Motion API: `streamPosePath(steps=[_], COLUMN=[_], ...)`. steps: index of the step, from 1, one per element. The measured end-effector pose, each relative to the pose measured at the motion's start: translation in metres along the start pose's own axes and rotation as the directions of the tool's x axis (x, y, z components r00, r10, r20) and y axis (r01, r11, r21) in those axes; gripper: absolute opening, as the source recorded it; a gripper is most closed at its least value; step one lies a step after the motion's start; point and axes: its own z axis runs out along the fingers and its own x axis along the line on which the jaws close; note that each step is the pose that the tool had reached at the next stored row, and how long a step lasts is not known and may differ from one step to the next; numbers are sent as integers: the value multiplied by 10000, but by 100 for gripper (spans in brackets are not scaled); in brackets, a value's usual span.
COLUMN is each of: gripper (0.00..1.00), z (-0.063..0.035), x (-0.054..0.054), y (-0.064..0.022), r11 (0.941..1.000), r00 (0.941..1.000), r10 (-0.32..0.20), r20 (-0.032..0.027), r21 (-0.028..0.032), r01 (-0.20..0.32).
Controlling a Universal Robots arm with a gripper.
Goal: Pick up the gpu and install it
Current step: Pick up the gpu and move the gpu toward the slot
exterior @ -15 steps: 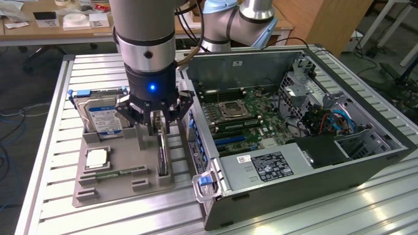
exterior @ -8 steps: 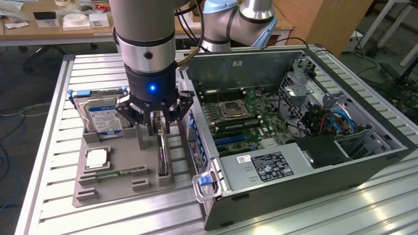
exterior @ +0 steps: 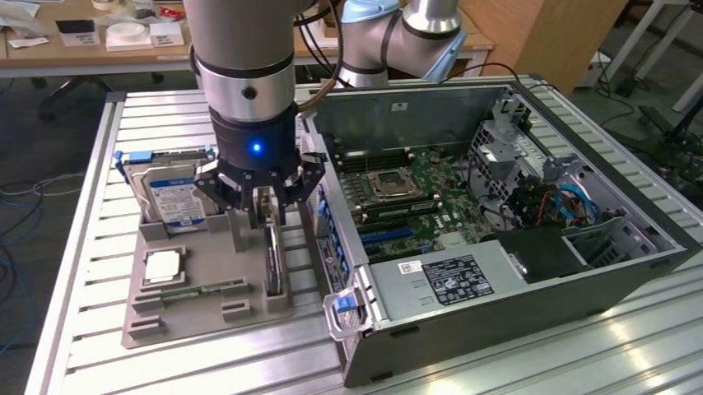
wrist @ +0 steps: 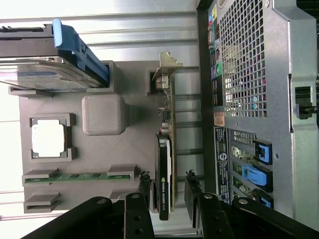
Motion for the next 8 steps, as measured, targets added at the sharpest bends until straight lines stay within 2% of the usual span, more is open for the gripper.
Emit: streamPosePath(steps=[8], gripper=[42], z=[0], x=[0], y=[0], r11=[10000], r00=[10000], r10=[0], r20=[0], r21=[0], r01=[0])
